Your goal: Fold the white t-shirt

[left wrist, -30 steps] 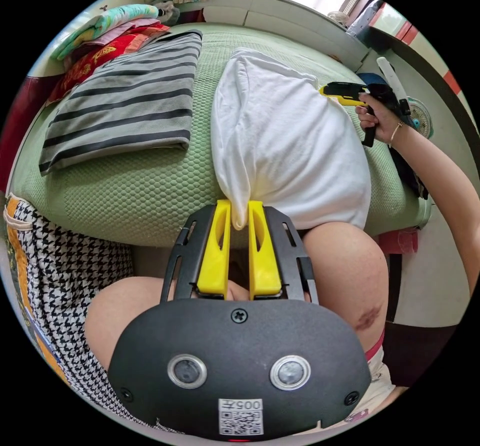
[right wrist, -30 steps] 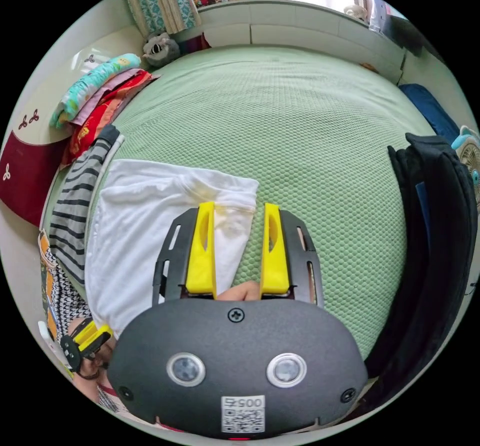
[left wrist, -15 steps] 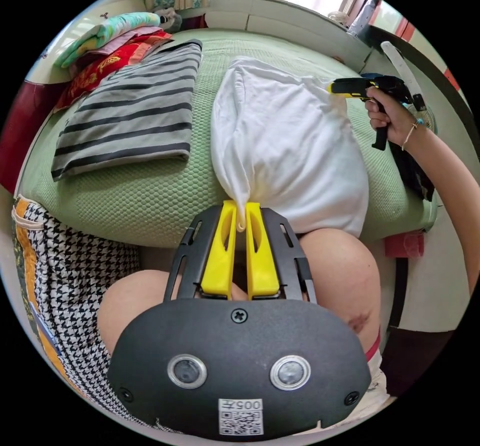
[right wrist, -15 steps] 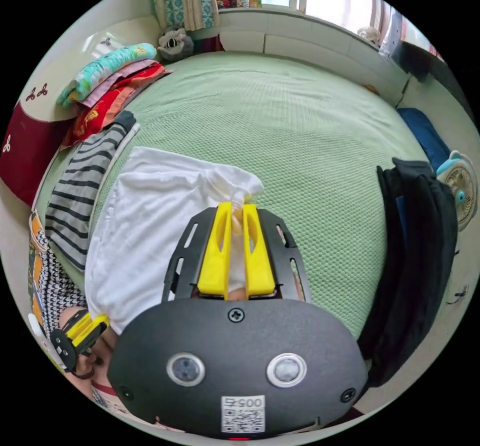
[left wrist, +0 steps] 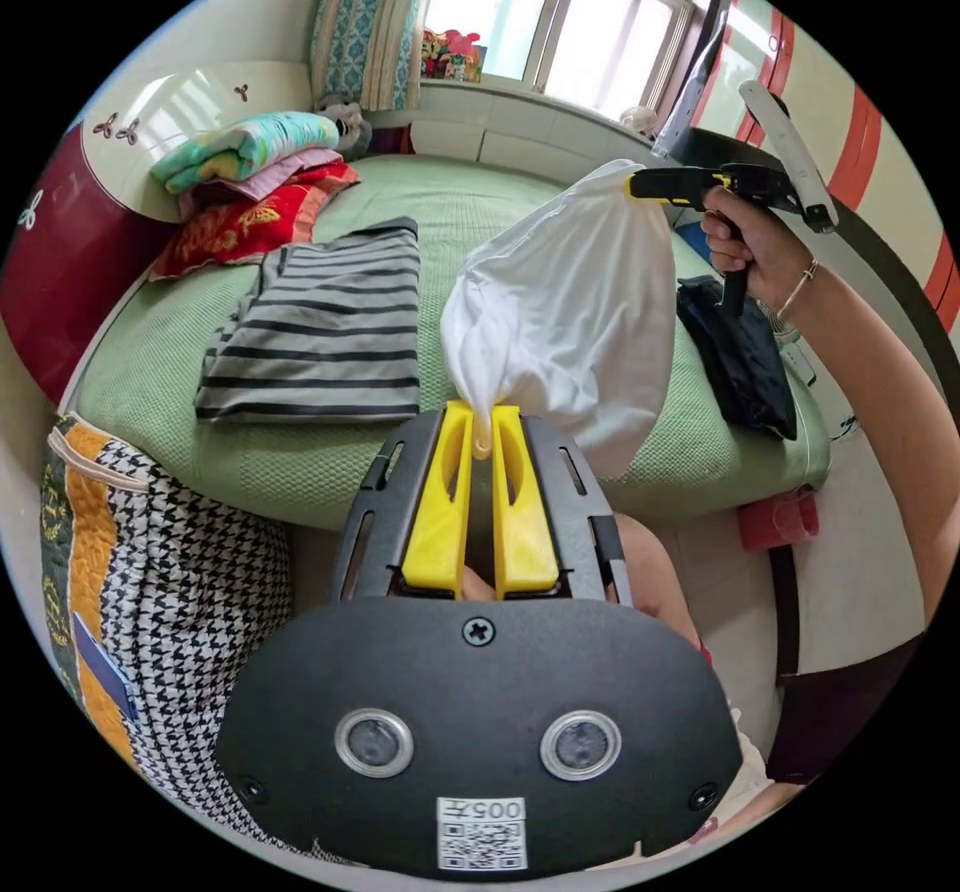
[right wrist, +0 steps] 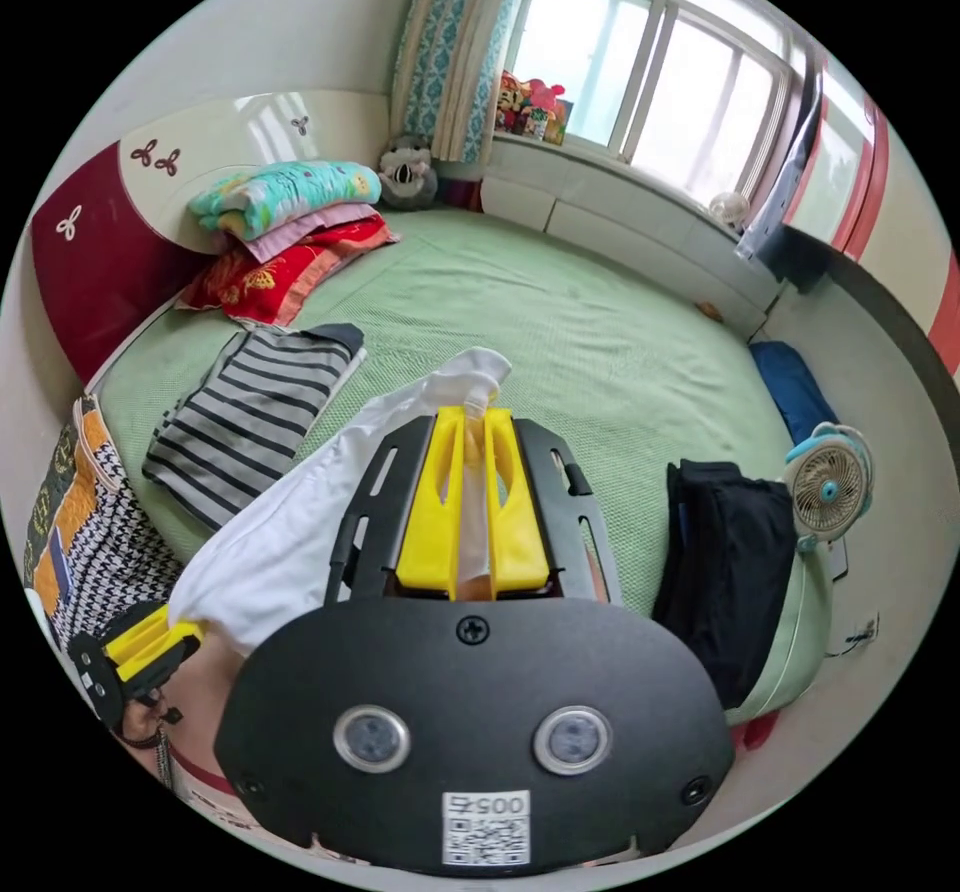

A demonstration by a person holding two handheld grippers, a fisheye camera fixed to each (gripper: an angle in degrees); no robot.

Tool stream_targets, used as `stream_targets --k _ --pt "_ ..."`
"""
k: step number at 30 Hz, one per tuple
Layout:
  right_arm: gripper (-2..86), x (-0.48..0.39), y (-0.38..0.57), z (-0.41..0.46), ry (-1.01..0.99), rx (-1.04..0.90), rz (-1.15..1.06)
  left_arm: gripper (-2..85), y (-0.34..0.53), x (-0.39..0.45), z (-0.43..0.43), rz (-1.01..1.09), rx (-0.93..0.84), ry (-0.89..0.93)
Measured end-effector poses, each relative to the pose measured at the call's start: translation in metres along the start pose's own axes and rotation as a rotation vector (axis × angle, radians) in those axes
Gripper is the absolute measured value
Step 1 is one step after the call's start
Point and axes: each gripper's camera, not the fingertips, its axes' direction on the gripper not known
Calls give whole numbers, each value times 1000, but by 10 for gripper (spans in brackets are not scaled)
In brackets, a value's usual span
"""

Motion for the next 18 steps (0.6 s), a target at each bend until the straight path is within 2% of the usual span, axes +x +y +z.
stream_targets --k 11,18 --pt "-6 -89 -88 -56 -59 138 -80 44 -20 -84 -98 -32 128 -116" --pt "3 -158 -155 5 -121 102 -33 45 -52 -145 -77 -71 81 -262"
